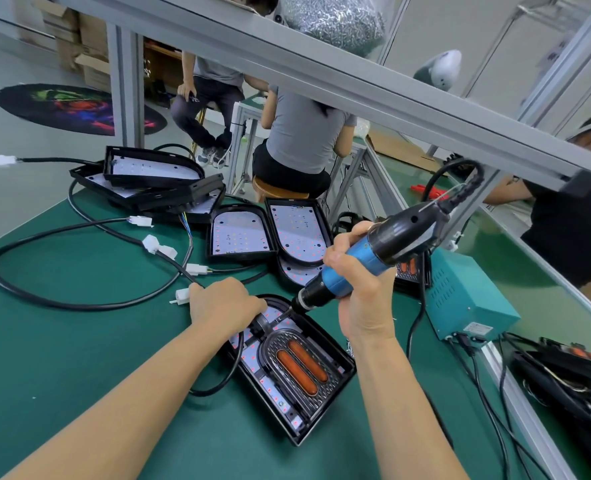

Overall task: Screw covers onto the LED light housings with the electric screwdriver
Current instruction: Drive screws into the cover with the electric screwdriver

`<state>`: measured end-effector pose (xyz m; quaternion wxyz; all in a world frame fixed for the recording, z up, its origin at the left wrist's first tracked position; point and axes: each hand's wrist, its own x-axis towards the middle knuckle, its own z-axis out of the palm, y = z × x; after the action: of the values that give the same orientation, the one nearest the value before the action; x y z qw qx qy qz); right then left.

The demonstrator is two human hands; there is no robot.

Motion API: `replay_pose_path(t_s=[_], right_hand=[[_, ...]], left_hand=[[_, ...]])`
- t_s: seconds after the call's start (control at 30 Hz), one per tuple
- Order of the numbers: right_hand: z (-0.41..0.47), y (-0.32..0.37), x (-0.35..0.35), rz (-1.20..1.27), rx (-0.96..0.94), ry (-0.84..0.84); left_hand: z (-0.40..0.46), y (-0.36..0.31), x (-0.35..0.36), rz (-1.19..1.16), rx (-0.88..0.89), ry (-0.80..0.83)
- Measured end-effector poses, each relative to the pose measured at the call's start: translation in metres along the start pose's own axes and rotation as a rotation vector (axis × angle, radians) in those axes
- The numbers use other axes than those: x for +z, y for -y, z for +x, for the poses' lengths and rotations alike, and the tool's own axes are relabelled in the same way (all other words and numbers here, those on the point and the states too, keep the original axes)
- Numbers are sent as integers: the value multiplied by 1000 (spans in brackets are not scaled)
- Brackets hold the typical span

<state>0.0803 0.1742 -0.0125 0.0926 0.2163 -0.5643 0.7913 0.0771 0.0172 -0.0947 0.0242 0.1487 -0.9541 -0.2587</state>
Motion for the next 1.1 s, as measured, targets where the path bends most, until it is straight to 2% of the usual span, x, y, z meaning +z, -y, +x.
replay_pose_path(t_s=[0.3, 0.63, 0.73, 0.9, 1.1], right_hand=[[-6, -1, 6, -90, -56, -84], [-11, 0, 5, -23, -88, 101], [-13, 0, 3, 30, -55, -19], [-13, 10, -12, 164, -127, -403], [-22, 46, -50, 230, -284, -552]], left_hand=[[-2, -1, 3, -5, 14, -24], [-2, -1, 5, 17, 18, -47], [-3, 0, 5, 11, 28, -59], [-7, 2, 4, -3, 56, -112], [-11, 3, 4, -19, 57, -168]])
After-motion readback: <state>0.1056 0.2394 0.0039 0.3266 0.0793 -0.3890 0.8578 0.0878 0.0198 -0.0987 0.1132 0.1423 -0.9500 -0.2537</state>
